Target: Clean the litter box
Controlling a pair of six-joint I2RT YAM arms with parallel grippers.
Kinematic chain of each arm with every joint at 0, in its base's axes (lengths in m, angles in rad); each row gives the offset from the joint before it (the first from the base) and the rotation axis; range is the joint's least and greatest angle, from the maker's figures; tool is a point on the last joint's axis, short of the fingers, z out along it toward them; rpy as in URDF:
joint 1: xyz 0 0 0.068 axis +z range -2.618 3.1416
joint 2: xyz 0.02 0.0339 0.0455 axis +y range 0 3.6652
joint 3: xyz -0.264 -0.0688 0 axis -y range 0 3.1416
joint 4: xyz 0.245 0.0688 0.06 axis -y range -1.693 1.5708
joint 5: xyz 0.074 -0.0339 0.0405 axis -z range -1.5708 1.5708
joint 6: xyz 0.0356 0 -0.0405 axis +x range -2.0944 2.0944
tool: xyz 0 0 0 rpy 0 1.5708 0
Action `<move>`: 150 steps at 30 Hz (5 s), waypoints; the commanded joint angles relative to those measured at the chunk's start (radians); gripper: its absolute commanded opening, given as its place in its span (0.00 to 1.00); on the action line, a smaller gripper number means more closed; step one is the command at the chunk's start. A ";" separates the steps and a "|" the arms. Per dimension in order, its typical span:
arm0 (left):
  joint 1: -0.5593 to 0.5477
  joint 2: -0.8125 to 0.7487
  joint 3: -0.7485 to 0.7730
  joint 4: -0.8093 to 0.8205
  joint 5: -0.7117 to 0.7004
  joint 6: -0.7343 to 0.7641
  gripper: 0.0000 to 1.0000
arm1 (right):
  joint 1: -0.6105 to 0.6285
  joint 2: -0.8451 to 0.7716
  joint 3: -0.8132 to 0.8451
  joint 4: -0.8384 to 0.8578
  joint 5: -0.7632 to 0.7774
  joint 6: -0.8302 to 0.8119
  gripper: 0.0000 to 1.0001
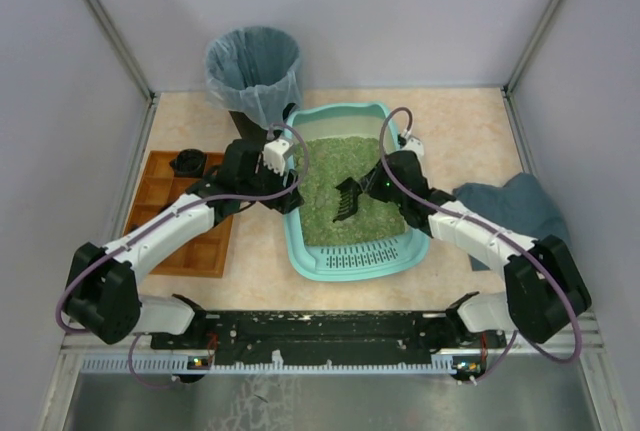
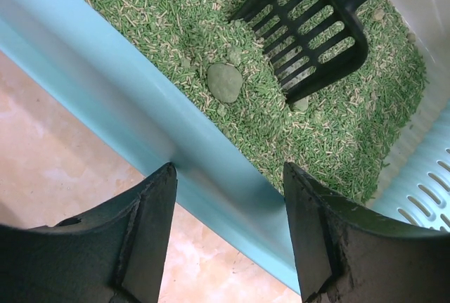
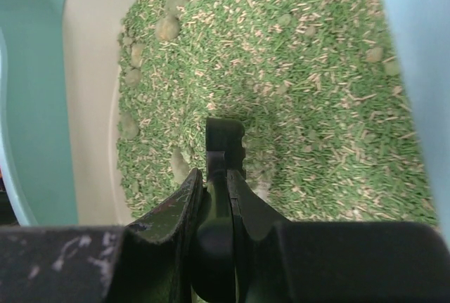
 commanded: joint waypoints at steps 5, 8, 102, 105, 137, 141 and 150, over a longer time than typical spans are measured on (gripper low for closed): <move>-0.022 0.028 0.022 -0.049 -0.010 0.040 0.67 | 0.101 0.125 0.012 0.133 -0.078 0.091 0.00; -0.024 0.028 0.020 -0.051 -0.017 0.041 0.66 | 0.134 0.194 0.043 0.169 -0.112 0.097 0.00; -0.016 -0.335 -0.146 0.122 -0.446 -0.066 0.93 | -0.539 0.009 -0.322 0.967 -0.746 0.672 0.00; -0.016 -0.339 -0.148 0.115 -0.445 -0.068 0.93 | -0.571 0.022 -0.351 0.986 -0.729 0.712 0.00; -0.016 -0.330 -0.136 0.103 -0.443 -0.061 0.92 | -0.483 0.042 -0.252 0.856 -0.723 0.581 0.00; -0.016 -0.336 -0.146 0.102 -0.456 -0.069 0.92 | -0.469 0.032 -0.257 0.877 -0.719 0.600 0.00; -0.016 -0.330 -0.145 0.104 -0.452 -0.066 0.92 | -0.437 0.045 -0.183 0.842 -0.739 0.571 0.00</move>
